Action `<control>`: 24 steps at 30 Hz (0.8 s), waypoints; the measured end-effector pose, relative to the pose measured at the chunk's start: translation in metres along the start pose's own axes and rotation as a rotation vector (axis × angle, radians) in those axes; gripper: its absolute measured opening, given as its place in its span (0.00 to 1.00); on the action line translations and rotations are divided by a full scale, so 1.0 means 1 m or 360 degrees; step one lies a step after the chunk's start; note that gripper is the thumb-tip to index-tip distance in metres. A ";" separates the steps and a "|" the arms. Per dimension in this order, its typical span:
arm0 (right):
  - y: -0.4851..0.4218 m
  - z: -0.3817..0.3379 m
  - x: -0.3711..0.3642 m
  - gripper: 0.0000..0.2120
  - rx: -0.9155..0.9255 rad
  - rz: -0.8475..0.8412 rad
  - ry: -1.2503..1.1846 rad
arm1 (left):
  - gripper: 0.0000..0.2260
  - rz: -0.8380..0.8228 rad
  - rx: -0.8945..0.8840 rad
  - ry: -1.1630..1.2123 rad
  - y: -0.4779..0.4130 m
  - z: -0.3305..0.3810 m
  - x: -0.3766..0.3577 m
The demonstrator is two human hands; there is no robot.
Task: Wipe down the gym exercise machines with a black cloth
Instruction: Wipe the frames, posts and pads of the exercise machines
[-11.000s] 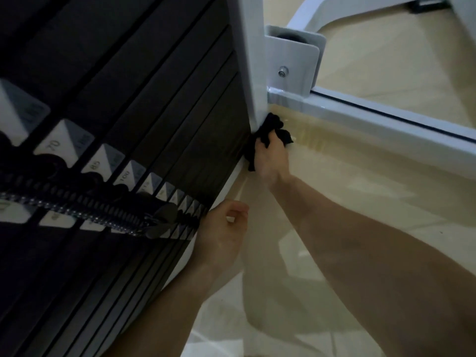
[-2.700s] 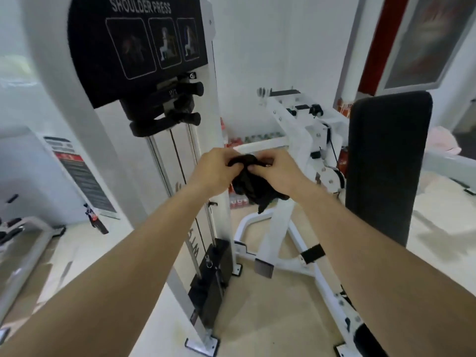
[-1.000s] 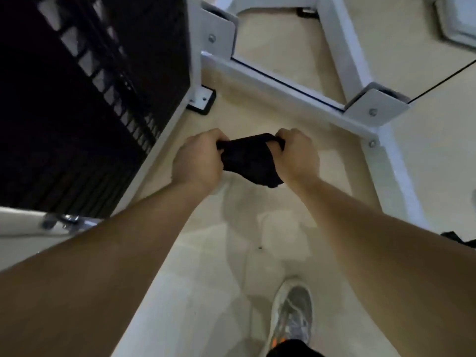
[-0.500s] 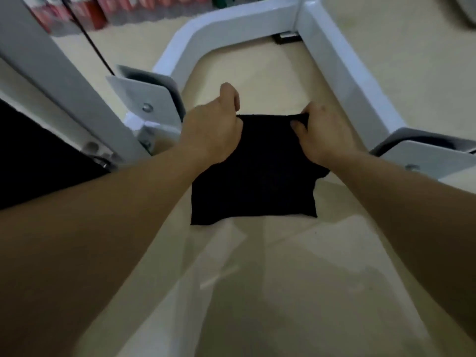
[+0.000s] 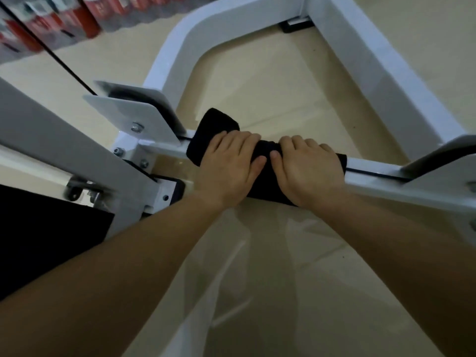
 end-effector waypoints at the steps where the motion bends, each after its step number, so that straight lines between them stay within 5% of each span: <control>1: -0.008 -0.010 -0.004 0.19 0.0023 -0.0012 -0.0010 | 0.21 0.0005 0.0071 -0.0011 0.000 -0.012 0.001; 11: -0.031 -0.041 -0.021 0.18 0.0154 0.0020 -0.0027 | 0.16 0.0023 0.0407 -0.0193 -0.007 -0.033 -0.003; 24: 0.035 0.076 0.027 0.22 -0.0339 0.0034 0.0154 | 0.16 -0.0035 -0.0079 -0.0134 -0.046 0.096 -0.001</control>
Point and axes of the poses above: each hand's wrist, its own y-axis away from the middle knuckle, its own x-axis out of the back of the hand, z = x × y, the point moved 3 cm from there along -y, towards the middle knuckle, and after that the axes turned 13 degrees about -y, right-handed, at the moved point
